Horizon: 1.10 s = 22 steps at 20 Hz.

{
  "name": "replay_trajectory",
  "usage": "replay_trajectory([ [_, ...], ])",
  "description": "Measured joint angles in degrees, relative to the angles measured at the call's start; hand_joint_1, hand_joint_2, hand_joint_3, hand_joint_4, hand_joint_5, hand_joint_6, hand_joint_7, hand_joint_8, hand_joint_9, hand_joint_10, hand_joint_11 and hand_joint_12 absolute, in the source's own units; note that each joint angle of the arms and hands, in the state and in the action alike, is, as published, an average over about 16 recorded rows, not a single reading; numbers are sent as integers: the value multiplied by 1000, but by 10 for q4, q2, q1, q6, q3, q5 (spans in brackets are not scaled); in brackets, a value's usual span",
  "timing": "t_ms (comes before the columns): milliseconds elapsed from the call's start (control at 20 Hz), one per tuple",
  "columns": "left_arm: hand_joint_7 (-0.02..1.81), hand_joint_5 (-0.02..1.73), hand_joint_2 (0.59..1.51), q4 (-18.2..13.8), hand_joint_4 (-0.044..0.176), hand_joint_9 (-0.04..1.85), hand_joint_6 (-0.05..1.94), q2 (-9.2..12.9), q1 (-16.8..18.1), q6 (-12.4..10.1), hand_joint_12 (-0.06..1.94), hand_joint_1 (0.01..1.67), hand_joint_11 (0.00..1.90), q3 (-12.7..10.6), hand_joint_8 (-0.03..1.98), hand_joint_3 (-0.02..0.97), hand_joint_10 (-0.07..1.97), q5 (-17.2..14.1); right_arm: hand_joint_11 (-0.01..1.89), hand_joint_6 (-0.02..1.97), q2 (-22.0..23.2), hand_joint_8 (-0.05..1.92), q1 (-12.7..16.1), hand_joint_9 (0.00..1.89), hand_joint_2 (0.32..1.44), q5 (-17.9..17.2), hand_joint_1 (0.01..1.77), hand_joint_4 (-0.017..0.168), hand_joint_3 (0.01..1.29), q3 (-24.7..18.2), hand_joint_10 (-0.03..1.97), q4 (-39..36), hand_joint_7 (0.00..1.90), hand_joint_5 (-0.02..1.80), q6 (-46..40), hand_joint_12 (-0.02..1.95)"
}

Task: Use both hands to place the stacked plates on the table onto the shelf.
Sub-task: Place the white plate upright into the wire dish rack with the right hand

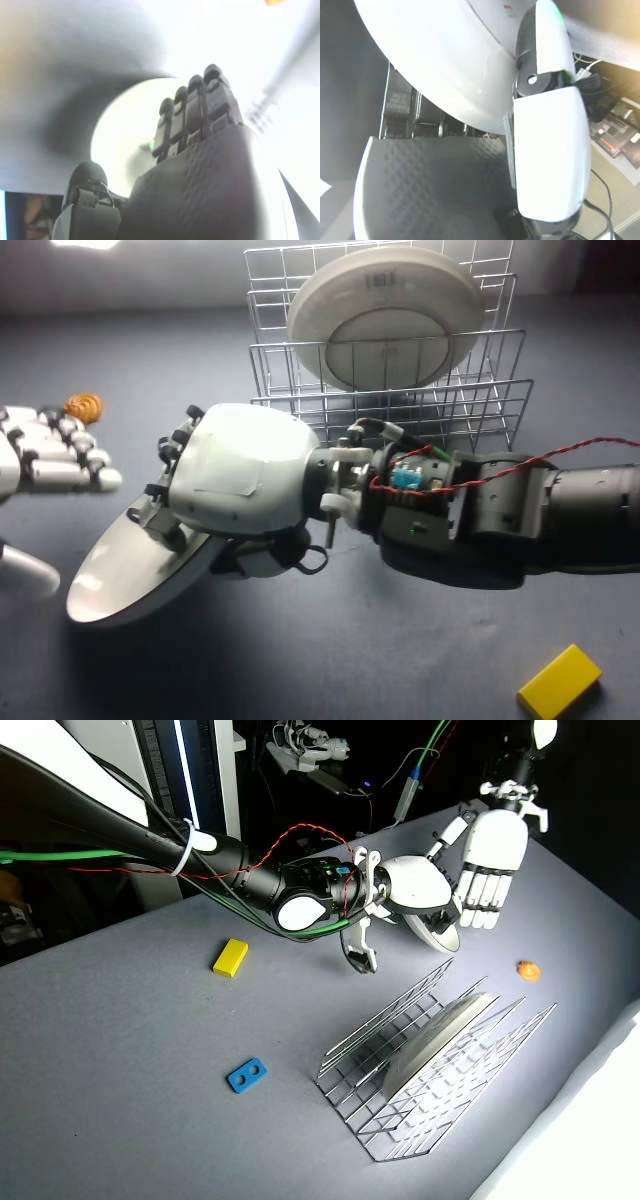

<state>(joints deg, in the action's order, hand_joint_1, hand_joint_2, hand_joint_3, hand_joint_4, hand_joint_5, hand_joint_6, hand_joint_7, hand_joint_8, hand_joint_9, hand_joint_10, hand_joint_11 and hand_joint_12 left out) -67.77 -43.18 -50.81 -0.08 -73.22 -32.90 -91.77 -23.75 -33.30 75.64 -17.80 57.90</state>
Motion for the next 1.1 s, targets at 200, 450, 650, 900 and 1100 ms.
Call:
replay_trajectory([
  [200, 61, 87, 1178, -11, 2, 48, 18, 5, 49, 0, 20, 18, 27, -10, 16, -9, 2, -12, 745, 821, 45, 773, 13, 1187, 974, 6, 1185, 24, 11, -42, 36, -7, 1045, 940, -8, 1062],
  [450, 62, 90, 1177, -43, 1, 47, 19, 11, 102, 0, 20, 21, 26, -27, 16, -8, 2, -39, 745, 912, 120, 798, 40, 1185, 980, 15, 1198, 27, 10, -111, 27, -15, 1061, 957, -23, 1066],
  [650, 67, 98, 1175, -78, 1, 49, 18, 15, 135, 0, 20, 23, 29, -38, 16, -9, 2, -67, 741, 980, 181, 815, 68, 1183, 985, 30, 1206, 27, 10, -157, 20, -22, 1079, 977, -55, 1070],
  [900, 66, 98, 1174, -120, 1, 49, 19, 20, 164, 0, 20, 23, 28, -49, 15, -9, 2, -101, 734, 993, 248, 815, 108, 1192, 986, 67, 1209, 27, 9, -194, 15, -23, 1078, 982, -129, 1081],
  [1100, 69, 101, 1170, -144, 1, 54, 19, 22, 178, 0, 20, 23, 31, -55, 15, -9, 1, -122, 735, 979, 288, 812, 141, 1197, 986, 100, 1210, 27, 10, -207, 14, -24, 1083, 991, -200, 1083],
])
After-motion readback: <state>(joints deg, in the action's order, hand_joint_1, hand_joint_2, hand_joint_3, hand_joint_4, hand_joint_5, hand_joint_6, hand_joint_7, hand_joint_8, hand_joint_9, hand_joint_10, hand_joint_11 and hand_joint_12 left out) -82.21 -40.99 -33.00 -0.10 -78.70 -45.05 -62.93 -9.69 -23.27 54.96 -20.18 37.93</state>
